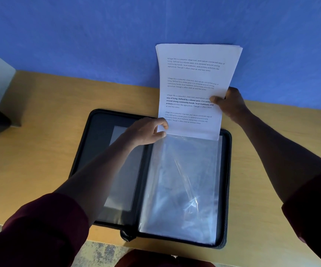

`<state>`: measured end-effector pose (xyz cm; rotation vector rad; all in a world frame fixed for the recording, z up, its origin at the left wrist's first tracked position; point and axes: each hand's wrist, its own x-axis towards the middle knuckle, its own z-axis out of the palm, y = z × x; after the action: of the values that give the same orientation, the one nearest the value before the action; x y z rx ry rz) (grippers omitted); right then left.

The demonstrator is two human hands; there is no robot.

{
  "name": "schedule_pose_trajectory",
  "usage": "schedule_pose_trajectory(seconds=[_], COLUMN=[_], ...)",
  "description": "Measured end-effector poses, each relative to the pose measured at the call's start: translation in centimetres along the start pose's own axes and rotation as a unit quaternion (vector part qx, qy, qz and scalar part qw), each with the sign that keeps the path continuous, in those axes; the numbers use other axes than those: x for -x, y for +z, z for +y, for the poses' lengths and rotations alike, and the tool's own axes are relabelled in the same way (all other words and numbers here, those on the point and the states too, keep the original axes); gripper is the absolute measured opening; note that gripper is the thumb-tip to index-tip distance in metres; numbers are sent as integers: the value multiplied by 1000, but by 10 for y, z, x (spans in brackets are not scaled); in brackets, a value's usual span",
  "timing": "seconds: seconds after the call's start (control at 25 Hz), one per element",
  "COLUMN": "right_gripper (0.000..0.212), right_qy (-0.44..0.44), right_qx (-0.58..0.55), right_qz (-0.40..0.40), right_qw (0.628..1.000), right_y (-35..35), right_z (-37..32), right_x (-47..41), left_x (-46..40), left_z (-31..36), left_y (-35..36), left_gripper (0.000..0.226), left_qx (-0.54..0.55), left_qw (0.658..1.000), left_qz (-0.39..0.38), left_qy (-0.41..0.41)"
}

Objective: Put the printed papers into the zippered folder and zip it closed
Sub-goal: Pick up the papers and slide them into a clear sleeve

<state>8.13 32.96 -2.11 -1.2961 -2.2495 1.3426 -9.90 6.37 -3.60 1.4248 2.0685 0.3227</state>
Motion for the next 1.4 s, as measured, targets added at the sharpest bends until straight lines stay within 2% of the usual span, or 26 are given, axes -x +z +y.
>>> schedule_pose_trajectory(seconds=[0.12,0.4,0.56,0.72,0.8,0.92,1.04,1.16,1.4], right_gripper=[37,38,38,40,39,39,38,39,41], right_qy=[1,-1,-2,2,3,4,6,6,7], right_qx=[-5,-3,-2,8,9,9,-2,-17,-40], right_qz=[-4,-9,-10,-12,-11,-11,-7,-8,-12], right_qw=[1000,1000,1000,1000,1000,1000,1000,1000,999], right_y=[0,3,2,2,4,5,5,8,10], right_z=[1,2,1,2,2,1,2,2,3], right_x=[-2,-3,-4,-5,-5,-5,-5,-3,5], left_x=[-10,-33,-37,-33,-31,-31,-28,-24,-18], left_z=[7,24,26,16,9,-1,-7,-7,-2], left_y=[-8,-22,-26,-39,-43,-44,-44,-36,-2], left_gripper=[20,20,20,20,18,4,15,8,24], left_qx=[29,-17,-11,-86,-140,-130,-119,-101,-77], left_qw=[997,975,970,964,964,969,974,989,996], left_qz=[-63,-205,-218,-227,-209,-197,-185,-106,22], left_qy=[-33,-87,-108,-106,-84,-69,-47,-28,-49])
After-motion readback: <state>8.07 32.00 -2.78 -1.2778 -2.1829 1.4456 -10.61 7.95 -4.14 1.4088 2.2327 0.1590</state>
